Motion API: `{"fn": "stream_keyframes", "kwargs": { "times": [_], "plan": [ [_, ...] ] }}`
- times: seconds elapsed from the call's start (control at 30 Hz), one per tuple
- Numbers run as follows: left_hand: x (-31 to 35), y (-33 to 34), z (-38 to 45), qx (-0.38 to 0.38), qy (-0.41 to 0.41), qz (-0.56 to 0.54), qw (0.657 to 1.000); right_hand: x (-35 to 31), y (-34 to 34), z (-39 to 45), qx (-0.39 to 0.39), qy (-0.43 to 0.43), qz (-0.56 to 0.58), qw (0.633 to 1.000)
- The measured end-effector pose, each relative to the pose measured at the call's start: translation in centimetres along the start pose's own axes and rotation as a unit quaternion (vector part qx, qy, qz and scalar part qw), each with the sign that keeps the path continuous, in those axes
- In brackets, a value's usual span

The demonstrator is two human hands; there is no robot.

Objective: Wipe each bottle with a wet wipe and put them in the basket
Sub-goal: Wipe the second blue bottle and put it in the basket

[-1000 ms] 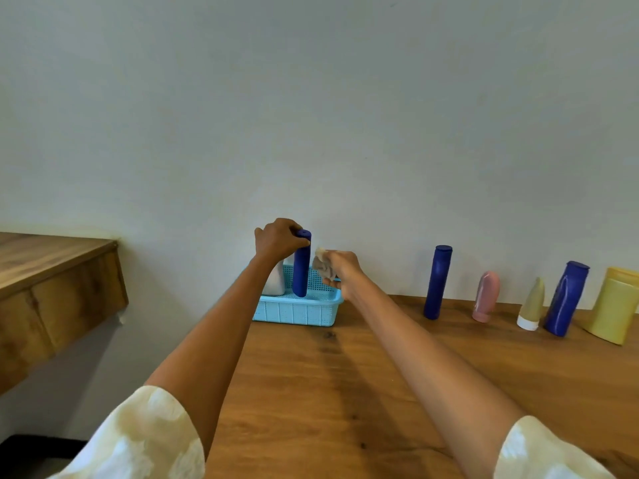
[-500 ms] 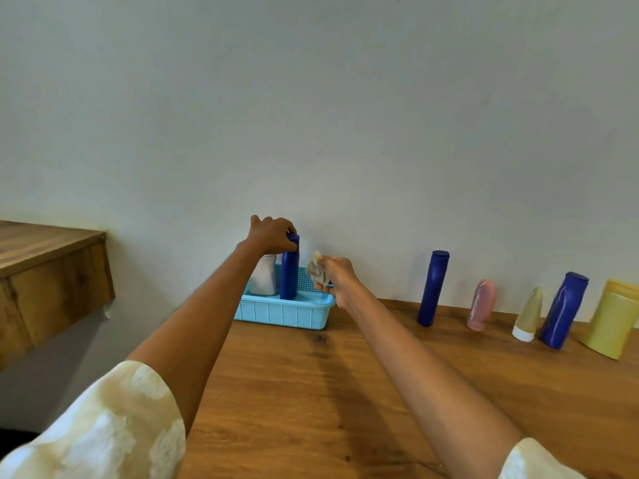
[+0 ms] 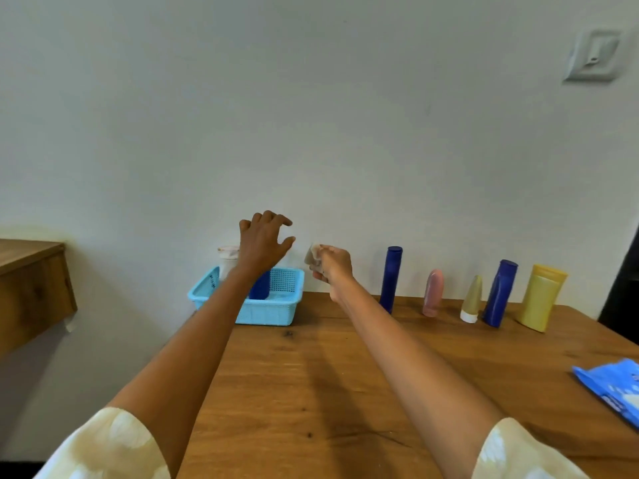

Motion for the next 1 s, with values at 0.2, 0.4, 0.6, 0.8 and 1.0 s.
{"fn": "stream_keyframes", "kwargs": {
  "times": [0.2, 0.4, 0.6, 0.8, 1.0],
  "plan": [
    [7.7, 2.6, -1.9, 0.053, -0.040, -0.130, 0.989, -4.4, -6.6, 1.5, 0.103, -0.129, 0.000, 0.986],
    [12.9, 9.6, -2.3, -0.040, -0.153, -0.251, 0.955, -6.1, -13.8, 4.4, 0.198, -0.180, -0.001, 0.964],
    [17.3, 16.0, -1.5, -0.185, -0.169, -0.276, 0.928, -5.4, -17.9, 6.3, 0.228, -0.155, 0.007, 0.961],
    [16.2, 15.3, -0.8, -0.141, -0.181, -0.326, 0.917, -4.6, -18.8, 6.3, 0.206, -0.141, 0.034, 0.968],
    [14.1, 10.2, -2.2, -0.153, -0.228, -0.516, 0.811, -4.5, -17.2, 4.0, 0.134, -0.140, 0.019, 0.981]
  ]
}}
Point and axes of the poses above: each hand's wrist, its own z-axis towards the middle knuckle, its own y-axis out of the palm, x = y × z, the point moved 10 cm from there along z, towards the middle knuckle, and after that the axes turned 10 degrees about x, right-handed, at the moved point
